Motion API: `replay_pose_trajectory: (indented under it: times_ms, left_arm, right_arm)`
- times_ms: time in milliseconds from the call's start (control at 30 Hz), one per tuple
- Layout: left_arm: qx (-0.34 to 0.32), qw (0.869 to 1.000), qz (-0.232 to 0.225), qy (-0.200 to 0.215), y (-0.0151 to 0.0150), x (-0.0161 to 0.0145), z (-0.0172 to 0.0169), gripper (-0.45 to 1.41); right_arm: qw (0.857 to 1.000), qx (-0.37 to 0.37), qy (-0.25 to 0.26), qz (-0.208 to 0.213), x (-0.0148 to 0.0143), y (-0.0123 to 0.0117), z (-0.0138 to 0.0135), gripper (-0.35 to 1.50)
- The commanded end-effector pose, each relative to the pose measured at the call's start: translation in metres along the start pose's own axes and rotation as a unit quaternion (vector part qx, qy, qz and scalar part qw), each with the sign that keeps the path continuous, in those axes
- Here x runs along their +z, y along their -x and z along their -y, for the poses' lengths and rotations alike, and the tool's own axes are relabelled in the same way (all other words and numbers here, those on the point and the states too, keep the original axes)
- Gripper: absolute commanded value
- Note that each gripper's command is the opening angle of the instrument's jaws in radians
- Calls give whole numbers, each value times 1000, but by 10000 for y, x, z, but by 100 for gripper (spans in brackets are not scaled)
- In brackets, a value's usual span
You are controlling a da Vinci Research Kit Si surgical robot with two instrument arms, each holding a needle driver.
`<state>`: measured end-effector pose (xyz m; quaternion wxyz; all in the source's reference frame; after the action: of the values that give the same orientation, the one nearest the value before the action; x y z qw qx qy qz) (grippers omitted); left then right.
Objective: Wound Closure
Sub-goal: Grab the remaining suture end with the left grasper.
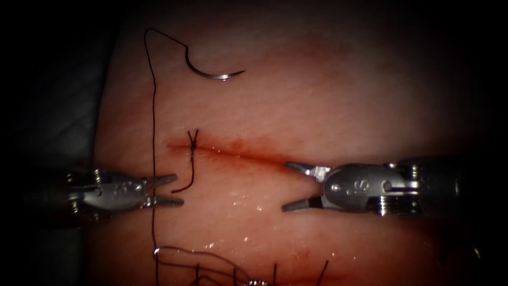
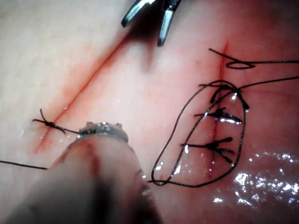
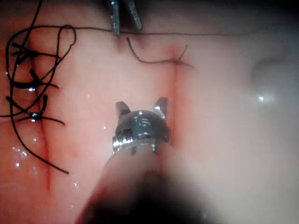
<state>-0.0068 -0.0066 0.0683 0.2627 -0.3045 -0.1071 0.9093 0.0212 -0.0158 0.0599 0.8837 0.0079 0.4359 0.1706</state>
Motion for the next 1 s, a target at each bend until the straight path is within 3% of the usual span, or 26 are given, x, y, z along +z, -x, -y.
replay_pose_trajectory:
  times_ms: [33,167,400,467,533,600,633,667,1000]
  left_arm:
    - [2,1000,4,0,1,10,0,29]
    - [1,1000,23,-12,6,18,4,41]
    - [-2,998,58,-11,18,32,8,37]
    - [-3,998,64,-12,21,37,7,15]
    - [-5,998,65,-15,22,39,6,10]
    - [-7,998,65,-14,22,41,6,-6]
    - [-8,998,65,-12,23,41,7,-18]
    - [-15,998,66,-8,23,41,8,-45]
    - [-19,997,71,10,22,31,24,-45]
  right_arm:
    - [1000,-3,-2,0,12,-4,7,128]
    - [1000,-4,-5,1,19,-7,13,130]
    - [1000,-7,-9,6,25,-10,20,130]
    - [1000,-7,-10,7,27,-11,22,130]
    - [1000,-7,-11,6,28,-13,23,130]
    - [1000,-10,-12,6,28,-14,24,130]
    - [1000,-10,-12,6,28,-15,25,130]
    - [1000,-10,-14,6,28,-16,26,130]
    - [999,-26,-38,-2,46,-21,32,123]
